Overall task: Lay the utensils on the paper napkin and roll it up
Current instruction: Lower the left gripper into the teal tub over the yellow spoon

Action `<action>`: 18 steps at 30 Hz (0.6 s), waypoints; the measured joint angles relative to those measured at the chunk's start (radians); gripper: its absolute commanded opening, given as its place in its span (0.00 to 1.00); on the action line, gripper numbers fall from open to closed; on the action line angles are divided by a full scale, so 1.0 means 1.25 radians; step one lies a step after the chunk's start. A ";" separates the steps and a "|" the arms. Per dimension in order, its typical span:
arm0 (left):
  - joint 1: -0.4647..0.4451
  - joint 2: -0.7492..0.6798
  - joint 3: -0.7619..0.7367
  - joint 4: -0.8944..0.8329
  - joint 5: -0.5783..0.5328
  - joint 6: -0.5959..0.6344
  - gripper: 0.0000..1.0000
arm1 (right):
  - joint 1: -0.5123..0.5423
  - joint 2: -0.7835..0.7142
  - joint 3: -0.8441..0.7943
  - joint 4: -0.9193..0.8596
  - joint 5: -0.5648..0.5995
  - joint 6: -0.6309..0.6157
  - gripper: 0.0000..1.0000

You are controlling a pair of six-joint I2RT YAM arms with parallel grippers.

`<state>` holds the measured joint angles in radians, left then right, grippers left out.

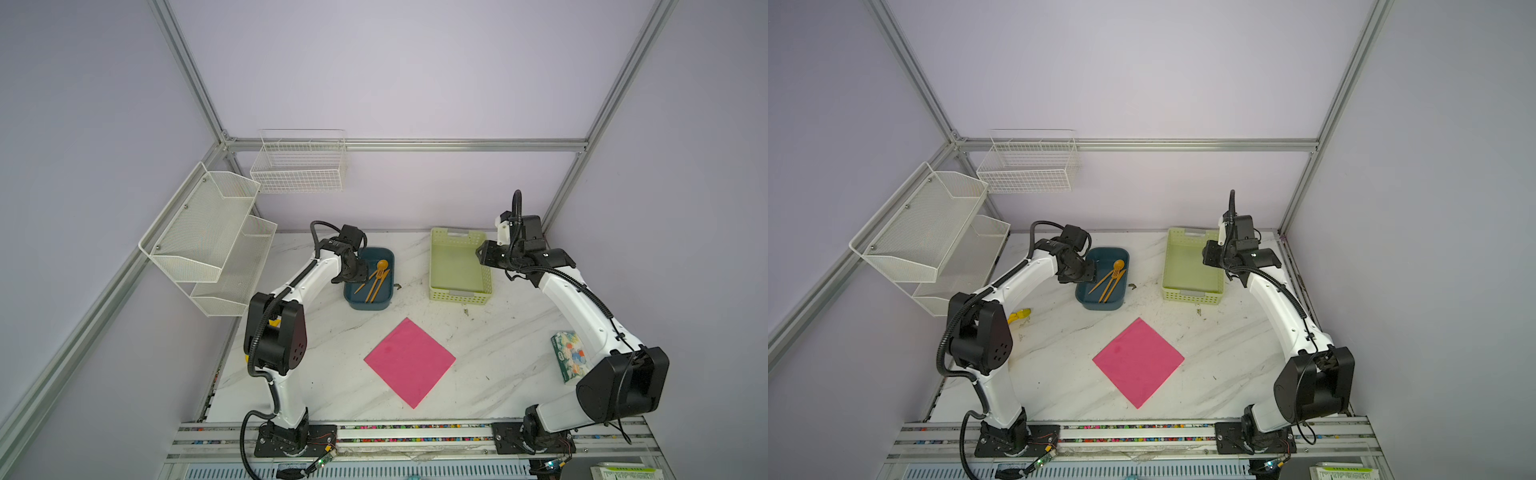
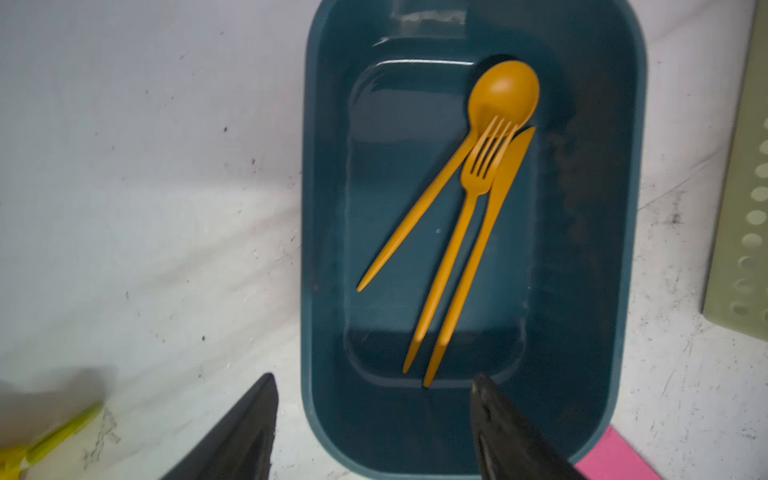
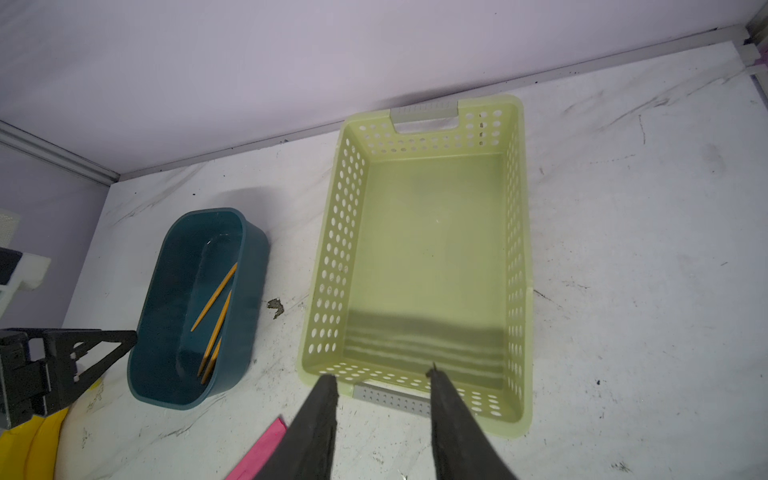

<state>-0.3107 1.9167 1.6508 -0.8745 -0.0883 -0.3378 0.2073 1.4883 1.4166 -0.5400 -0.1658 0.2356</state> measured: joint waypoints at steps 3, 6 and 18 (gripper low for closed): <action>-0.009 0.050 0.045 -0.003 0.021 0.012 0.58 | 0.001 0.000 0.000 -0.003 0.000 0.001 0.40; -0.012 0.112 0.094 -0.011 0.038 0.038 0.46 | 0.001 0.000 0.000 -0.003 -0.001 0.002 0.40; -0.008 0.295 0.252 -0.024 0.086 0.224 0.38 | 0.001 0.001 0.000 -0.011 0.001 0.002 0.40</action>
<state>-0.3206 2.2852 1.9656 -0.9051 0.0196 -0.0582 0.2089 1.4891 1.4166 -0.5537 -0.1650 0.2382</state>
